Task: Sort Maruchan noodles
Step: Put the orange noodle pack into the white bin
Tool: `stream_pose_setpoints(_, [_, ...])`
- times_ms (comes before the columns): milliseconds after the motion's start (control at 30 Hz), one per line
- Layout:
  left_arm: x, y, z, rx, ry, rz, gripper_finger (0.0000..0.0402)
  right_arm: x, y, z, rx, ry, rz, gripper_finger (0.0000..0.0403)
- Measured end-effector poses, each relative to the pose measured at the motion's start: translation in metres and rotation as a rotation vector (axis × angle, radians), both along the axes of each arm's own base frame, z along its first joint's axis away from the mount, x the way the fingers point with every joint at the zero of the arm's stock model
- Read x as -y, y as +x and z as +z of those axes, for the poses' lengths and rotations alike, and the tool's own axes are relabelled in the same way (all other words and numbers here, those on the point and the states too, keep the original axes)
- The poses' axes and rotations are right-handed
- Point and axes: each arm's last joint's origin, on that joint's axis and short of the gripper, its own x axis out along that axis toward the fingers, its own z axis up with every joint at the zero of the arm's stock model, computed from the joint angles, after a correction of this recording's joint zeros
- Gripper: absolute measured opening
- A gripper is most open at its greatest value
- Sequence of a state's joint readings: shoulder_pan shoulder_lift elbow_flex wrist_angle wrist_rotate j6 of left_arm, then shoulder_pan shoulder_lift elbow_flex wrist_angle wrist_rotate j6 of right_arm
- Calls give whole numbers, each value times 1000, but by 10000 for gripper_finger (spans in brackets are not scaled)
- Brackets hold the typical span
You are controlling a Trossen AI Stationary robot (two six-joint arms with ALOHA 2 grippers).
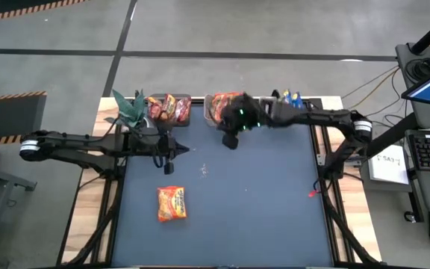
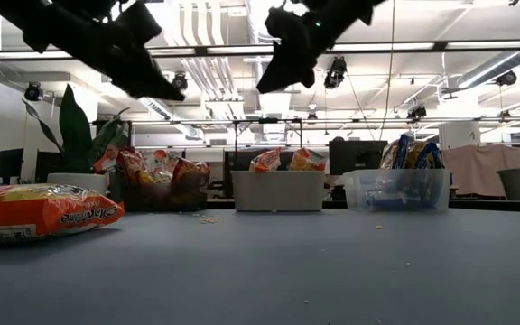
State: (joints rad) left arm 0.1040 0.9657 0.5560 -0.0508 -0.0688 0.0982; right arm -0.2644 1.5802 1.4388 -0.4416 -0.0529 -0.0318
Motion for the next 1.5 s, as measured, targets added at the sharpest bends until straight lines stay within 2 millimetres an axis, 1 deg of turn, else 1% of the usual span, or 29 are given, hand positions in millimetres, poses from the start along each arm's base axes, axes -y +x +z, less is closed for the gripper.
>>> stream_pose_setpoints(133, [10,-3,-7,-72,-95,-1,0,-21,-7,-22,84,-52,78,57])
stream_pose_setpoints(233, [21,-5,-11,-114,-170,-8,0,-26,-10,-35,158,-60,83,57])
stream_pose_setpoints(367, [39,-8,-12,-171,-267,-62,0,-27,-13,-48,239,-22,88,57])
stream_pose_setpoints(633, [83,-25,-11,-343,-428,-146,0,-29,-18,-61,217,32,80,57])
stream_pose_setpoints(733, [99,-29,-16,-400,-480,-155,0,-31,-18,-63,211,44,81,57])
stream_pose_setpoints(833, [114,-29,-28,-489,-508,-139,0,-34,-18,-65,210,59,82,57])
stream_pose_setpoints(1000, [131,-27,-50,-609,-474,-125,0,-37,-19,-67,203,60,89,57])
stream_pose_setpoints(1233, [136,-18,-76,-694,-381,-54,0,-37,-19,-68,201,59,89,57])
stream_pose_setpoints(1300, [136,-16,-81,-685,-336,-26,0,-37,-19,-68,200,52,94,57])
stream_pose_setpoints(1400, [131,-10,-83,-605,-209,51,0,-37,-19,-68,200,51,95,57])
stream_pose_setpoints(1500, [123,0,-76,-519,-100,120,0,-37,-19,-68,202,72,82,57])
